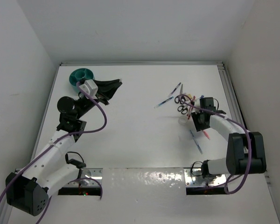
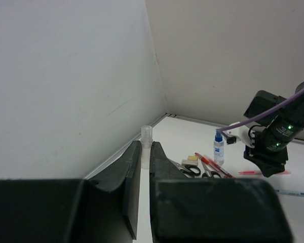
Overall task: Sort the stationery into containers
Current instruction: Pick up the pen from the center of the board.
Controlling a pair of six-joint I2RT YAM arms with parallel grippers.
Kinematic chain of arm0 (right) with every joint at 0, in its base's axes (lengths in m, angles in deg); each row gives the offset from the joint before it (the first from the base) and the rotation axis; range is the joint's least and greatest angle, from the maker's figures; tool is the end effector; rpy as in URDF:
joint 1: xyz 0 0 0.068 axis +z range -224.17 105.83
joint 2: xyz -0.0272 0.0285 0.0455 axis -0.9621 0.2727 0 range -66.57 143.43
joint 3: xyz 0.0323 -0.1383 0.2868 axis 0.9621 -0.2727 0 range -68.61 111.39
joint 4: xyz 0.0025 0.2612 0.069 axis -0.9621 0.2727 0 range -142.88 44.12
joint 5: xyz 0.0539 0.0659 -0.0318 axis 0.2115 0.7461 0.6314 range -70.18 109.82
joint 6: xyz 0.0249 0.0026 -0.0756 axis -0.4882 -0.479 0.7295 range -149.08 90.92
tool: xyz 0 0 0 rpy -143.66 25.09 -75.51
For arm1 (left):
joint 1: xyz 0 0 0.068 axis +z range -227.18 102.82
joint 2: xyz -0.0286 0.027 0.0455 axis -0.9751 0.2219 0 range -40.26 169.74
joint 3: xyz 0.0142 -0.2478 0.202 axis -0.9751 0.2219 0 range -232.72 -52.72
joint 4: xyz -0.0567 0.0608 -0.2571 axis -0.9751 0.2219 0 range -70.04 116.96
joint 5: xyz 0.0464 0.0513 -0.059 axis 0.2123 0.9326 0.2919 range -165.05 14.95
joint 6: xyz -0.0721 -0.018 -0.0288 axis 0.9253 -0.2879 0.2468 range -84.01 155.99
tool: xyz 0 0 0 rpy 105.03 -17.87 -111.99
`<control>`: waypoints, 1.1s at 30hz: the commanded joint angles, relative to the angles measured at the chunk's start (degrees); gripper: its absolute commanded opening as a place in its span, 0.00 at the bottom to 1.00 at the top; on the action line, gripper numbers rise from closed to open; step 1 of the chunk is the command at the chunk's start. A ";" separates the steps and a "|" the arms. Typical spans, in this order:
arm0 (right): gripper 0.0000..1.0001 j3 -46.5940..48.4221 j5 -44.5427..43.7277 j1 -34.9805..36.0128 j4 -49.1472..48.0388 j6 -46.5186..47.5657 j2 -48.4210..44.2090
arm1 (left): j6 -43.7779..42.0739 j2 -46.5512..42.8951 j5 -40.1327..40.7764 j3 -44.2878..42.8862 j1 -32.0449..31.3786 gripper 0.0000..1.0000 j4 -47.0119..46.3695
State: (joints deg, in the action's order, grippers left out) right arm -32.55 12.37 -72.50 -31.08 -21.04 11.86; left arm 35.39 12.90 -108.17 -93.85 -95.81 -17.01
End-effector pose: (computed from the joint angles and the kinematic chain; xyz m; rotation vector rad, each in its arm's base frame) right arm 0.2476 -0.0016 0.1649 -0.1877 2.6851 -0.2093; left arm 0.1900 -0.1037 0.4247 0.6997 1.0138 -0.6021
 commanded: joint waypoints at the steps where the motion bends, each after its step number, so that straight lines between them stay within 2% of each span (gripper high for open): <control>1: 0.42 2.79 -2.66 -0.53 -2.46 0.67 1.46 | 1.57 -1.75 3.15 0.17 0.88 0.00 -1.00; 6: 0.39 2.79 -2.84 -1.41 -3.52 1.55 4.26 | 2.10 -2.10 3.68 0.52 0.97 0.00 -0.82; 9: 0.35 4.28 -2.05 -1.41 -2.91 1.72 7.07 | 2.10 -1.93 4.21 0.52 0.97 0.00 -1.35; 14: 0.34 4.11 -0.38 -1.41 -3.96 1.81 8.40 | 1.74 -2.28 4.82 0.08 1.05 0.00 -1.61; 16: 0.32 4.46 -0.03 -3.51 -4.05 1.72 9.19 | 1.57 -2.37 5.00 -0.01 1.05 0.00 -1.26; 20: 0.09 5.78 0.67 -3.87 -2.12 1.73 10.25 | 1.66 -2.63 5.87 -0.54 0.97 0.00 -0.65; 23: 0.00 5.43 2.34 -3.78 -2.20 1.46 8.85 | 1.92 -2.81 6.41 -0.54 0.88 0.00 -0.65; 26: 0.00 4.64 3.48 -3.61 -2.29 1.37 6.66 | 2.53 -2.63 6.49 -0.71 0.79 0.00 -0.12; 29: 0.00 3.85 3.75 -2.73 -2.20 1.02 3.15 | 5.34 -2.11 7.54 -1.15 0.79 0.00 0.32; 33: 0.00 5.07 4.01 -2.20 -0.98 -0.73 -3.01 | 19.65 0.43 14.83 -2.55 1.23 0.00 4.97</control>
State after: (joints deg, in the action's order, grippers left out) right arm -28.84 14.93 -75.30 -32.22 -20.26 13.90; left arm 44.00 11.81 -99.01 -93.71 -95.44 -15.00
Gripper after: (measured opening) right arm 0.023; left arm 0.055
